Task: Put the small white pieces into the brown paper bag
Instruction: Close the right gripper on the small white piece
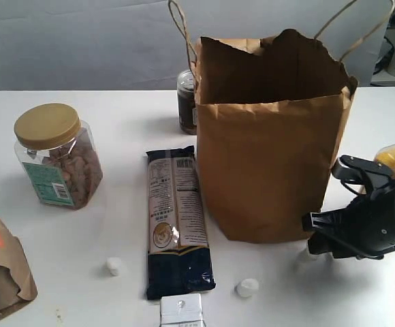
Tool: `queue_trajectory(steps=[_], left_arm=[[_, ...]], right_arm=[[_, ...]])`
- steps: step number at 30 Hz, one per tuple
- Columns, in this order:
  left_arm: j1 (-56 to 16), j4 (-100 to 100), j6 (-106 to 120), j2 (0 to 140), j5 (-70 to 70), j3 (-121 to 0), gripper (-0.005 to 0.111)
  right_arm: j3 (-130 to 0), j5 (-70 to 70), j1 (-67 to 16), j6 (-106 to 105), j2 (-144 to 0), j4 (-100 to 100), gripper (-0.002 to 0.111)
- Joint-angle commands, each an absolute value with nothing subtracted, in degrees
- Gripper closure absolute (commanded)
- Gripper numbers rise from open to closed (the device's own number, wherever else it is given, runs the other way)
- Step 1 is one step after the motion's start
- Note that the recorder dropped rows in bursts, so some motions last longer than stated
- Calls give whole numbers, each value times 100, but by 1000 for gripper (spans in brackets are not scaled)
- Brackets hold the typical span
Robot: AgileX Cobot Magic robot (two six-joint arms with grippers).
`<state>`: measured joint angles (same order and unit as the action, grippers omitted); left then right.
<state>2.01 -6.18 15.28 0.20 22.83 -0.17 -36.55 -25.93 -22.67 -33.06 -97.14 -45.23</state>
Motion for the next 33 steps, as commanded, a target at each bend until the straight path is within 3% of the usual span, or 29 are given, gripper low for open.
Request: queue_trajectory(steps=[1, 11, 17, 23, 33], left_arm=[[156, -669, 1516, 0, 2247, 0, 107], [156, -669, 1516, 0, 2247, 0, 107], [156, -669, 1516, 0, 2247, 0, 107], [156, -669, 1516, 0, 2247, 0, 107], [156, -669, 1516, 0, 2247, 0, 107]], right_arm=[[-3680, -2502, -2288, -3452, -9756, -4564, 81], [-3680, -2522, -2288, -3452, -9756, -4564, 107], [-3516, -2559, -2288, -3452, -9717, -4564, 108], [-2649, -1654, -2288, -3452, -9119, -4717, 108], [-1946, -1886, -2288, -3452, -6481, -4902, 108]])
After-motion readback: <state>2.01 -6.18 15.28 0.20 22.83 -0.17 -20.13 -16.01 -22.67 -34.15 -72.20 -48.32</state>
